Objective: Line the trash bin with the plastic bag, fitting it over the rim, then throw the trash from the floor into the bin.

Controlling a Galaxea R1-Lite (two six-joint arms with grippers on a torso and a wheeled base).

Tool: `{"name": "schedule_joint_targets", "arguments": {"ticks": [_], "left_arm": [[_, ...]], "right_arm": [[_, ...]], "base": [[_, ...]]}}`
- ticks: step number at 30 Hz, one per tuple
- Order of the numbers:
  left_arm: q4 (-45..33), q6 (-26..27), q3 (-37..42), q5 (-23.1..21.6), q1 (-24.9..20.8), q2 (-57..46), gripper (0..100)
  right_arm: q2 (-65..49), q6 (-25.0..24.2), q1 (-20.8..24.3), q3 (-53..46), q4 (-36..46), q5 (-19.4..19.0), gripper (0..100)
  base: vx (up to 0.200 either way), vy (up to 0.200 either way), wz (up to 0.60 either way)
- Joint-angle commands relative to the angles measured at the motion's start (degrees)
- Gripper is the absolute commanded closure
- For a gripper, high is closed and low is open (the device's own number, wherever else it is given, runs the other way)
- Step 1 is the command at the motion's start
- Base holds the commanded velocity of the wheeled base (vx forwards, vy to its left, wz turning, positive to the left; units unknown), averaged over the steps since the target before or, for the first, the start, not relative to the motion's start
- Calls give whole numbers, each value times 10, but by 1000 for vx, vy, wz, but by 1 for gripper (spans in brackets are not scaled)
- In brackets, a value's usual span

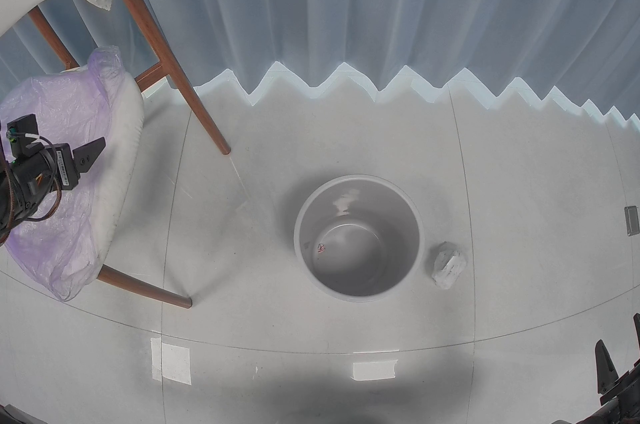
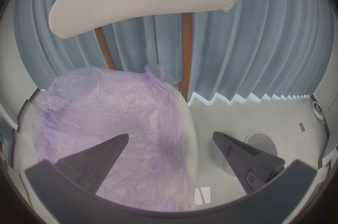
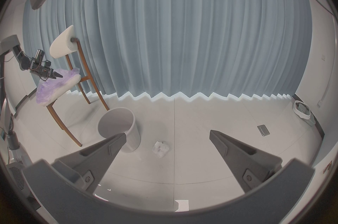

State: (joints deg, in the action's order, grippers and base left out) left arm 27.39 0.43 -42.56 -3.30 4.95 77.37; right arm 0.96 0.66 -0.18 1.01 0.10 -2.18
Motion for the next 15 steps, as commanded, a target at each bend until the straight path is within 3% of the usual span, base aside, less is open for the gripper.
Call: {"name": "schedule_joint_targets", "arguments": {"ticks": [1, 15], "left_arm": [[28, 0, 0, 1, 3, 54, 0], [52, 1, 6, 4, -2, 70, 0]], "right_arm": [[-10, 0, 0, -10, 0, 0, 0], [-10, 0, 0, -9, 0, 0, 0]], "base": [[0, 0, 0], [0, 0, 0]]}}
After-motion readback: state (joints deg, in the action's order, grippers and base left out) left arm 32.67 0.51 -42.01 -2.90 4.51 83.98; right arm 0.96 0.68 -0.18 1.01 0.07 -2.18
